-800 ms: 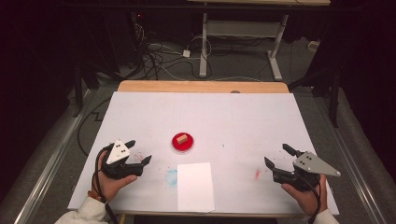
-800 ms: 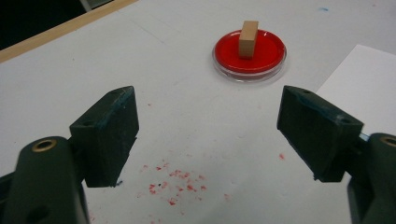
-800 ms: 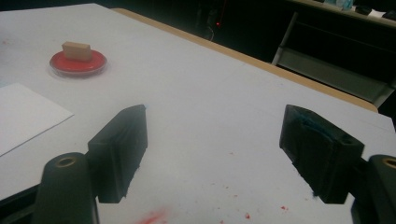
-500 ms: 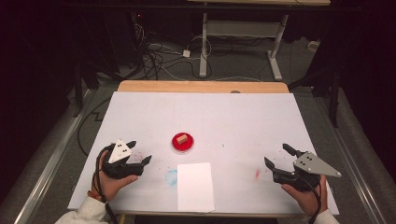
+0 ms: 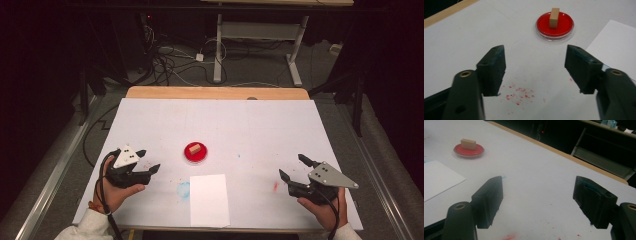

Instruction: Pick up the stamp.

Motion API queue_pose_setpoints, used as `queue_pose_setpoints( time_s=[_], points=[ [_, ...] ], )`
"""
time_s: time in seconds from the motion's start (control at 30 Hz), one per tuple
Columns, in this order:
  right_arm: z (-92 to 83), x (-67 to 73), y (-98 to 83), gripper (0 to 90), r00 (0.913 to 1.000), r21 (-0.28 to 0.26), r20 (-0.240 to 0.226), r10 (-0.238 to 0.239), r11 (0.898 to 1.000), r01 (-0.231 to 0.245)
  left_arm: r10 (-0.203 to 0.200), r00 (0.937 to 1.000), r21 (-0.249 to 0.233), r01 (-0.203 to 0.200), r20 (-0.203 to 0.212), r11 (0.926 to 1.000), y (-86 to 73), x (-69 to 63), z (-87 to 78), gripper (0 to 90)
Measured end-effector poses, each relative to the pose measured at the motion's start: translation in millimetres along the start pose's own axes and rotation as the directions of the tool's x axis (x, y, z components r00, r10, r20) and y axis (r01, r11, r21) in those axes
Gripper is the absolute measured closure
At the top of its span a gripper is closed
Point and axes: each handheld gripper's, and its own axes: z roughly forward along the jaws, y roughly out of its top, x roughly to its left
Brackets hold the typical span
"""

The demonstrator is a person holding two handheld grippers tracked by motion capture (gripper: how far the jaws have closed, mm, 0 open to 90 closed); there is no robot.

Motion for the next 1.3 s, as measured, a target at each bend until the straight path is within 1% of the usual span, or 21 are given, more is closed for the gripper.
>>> queue_pose_setpoints(
  time_s=[0.03, 0.1, 0.13, 0.23, 0.33, 0.43, 0.47, 0.53, 0.6, 0.63, 0.67, 0.73, 0.8, 0.9, 0.97, 1.0, 1.07, 1.2, 1.23, 1.27, 1.3],
  points=[
    [-0.5, -1.0, 0.2, 25.2, 1.0000, -0.001, 0.004, 0.002, 1.000, -0.002, 0.005, 1.0000, 0.001, -0.005, -0.004, 1.0000, 4.1, 0.5, -1.6, 34.6],
    [0.4, -2.2, -0.4, 25.2, 0.9999, 0.006, 0.010, 0.007, 1.000, -0.007, 0.000, 0.9999, -0.006, 0.000, 0.015, 1.0000, 10.4, 2.3, -4.6, 33.6],
    [0.4, -2.2, -0.4, 25.2, 0.9999, 0.006, 0.010, 0.007, 1.000, -0.007, 0.003, 0.9997, 0.000, -0.003, 0.024, 1.0000, 13.2, 3.1, -5.0, 33.6],
    [1.5, -2.9, -0.4, 25.4, 0.9999, 0.010, 0.016, 0.006, 1.000, -0.006, 0.012, 0.9995, 0.014, -0.012, 0.028, 0.9998, 20.1, 5.6, -2.9, 32.6],
    [2.0, -2.0, 0.3, 25.6, 0.9999, 0.015, 0.016, -0.004, 1.000, 0.004, 0.013, 0.9985, 0.014, -0.014, 0.053, 0.9998, 27.2, 8.4, 1.9, 32.0],
    [2.7, -0.1, 0.5, 25.8, 0.9999, 0.020, 0.014, -0.009, 1.000, 0.009, 0.033, 0.9971, 0.046, -0.037, 0.068, 0.9983, 37.7, 8.0, 10.2, 32.4],
    [3.9, 1.5, 0.2, 25.8, 0.9999, 0.028, 0.011, -0.003, 1.000, 0.003, 0.035, 0.9955, 0.053, -0.040, 0.088, 0.9978, 42.9, 7.7, 13.4, 32.5],
    [4.2, 1.6, -0.1, 25.8, 0.9999, 0.031, 0.008, -0.009, 0.999, 0.009, 0.043, 0.9936, 0.067, -0.050, 0.105, 0.9965, 51.2, 6.5, 18.5, 32.5],
    [5.1, 2.6, -0.8, 25.8, 0.9999, 0.037, 0.006, -0.015, 0.999, 0.015, 0.057, 0.9912, 0.094, -0.068, 0.120, 0.9932, 61.8, 4.7, 25.5, 32.6],
    [5.4, 2.8, -1.2, 25.9, 0.9998, 0.043, 0.007, -0.019, 0.999, 0.019, 0.060, 0.9906, 0.110, -0.073, 0.123, 0.9912, 67.3, 3.6, 29.4, 35.3],
    [5.5, 2.8, -1.2, 25.8, 0.9997, 0.048, 0.009, -0.024, 0.999, 0.024, 0.063, 0.9894, 0.128, -0.080, 0.131, 0.9886, 72.9, 2.3, 33.8, 35.4],
    [5.4, 3.1, -1.3, 25.8, 0.9996, 0.049, 0.012, -0.027, 0.998, 0.026, 0.075, 0.9845, 0.161, -0.100, 0.159, 0.9819, 83.6, -0.6, 42.8, 35.5],
    [5.6, 2.7, -2.0, 25.9, 0.9997, 0.053, 0.009, -0.023, 0.998, 0.023, 0.085, 0.9806, 0.189, -0.118, 0.176, 0.9749, 93.8, -3.9, 52.4, 35.4],
    [5.9, 2.5, -2.6, 25.8, 0.9997, 0.056, 0.006, -0.023, 0.998, 0.022, 0.097, 0.9763, 0.249, -0.144, 0.194, 0.9577, 107.7, -8.4, 67.7, 35.3],
    [6.3, 2.3, -3.1, 25.9, 0.9995, 0.062, 0.006, -0.030, 0.998, 0.030, 0.094, 0.9750, 0.297, -0.152, 0.201, 0.9428, 115.7, -10.2, 77.5, 35.6],
    [6.4, 2.7, -3.2, 26.1, 0.9996, 0.066, 0.008, -0.028, 0.997, 0.028, 0.099, 0.9745, 0.323, -0.162, 0.201, 0.9323, 119.2, -10.7, 82.3, 36.4],
    [6.8, 2.8, -3.7, 26.3, 0.9995, 0.070, 0.005, -0.032, 0.997, 0.032, 0.097, 0.9711, 0.363, -0.173, 0.218, 0.9157, 124.6, -12.3, 92.1, 38.6],
    [7.8, 3.3, -4.4, 26.3, 0.9993, 0.077, -0.003, -0.037, 0.996, 0.037, 0.088, 0.9635, 0.416, -0.190, 0.253, 0.8891, 130.9, -15.1, 110.3, 41.3],
    [8.5, 3.7, -4.6, 26.4, 0.9994, 0.080, -0.004, -0.035, 0.996, 0.035, 0.087, 0.9640, 0.427, -0.191, 0.251, 0.8838, 132.2, -16.0, 114.0, 42.0],
    [8.7, 3.9, -4.7, 26.4, 0.9993, 0.081, -0.003, -0.038, 0.996, 0.038, 0.092, 0.9626, 0.437, -0.199, 0.255, 0.8771, 133.6, -16.2, 117.8, 42.8],
    [8.7, 3.9, -4.7, 26.4, 0.9993, 0.081, -0.003, -0.038, 0.996, 0.038, 0.083, 0.9619, 0.446, -0.196, 0.260, 0.8734, 134.4, -16.7, 121.4, 42.8]
  ],
)
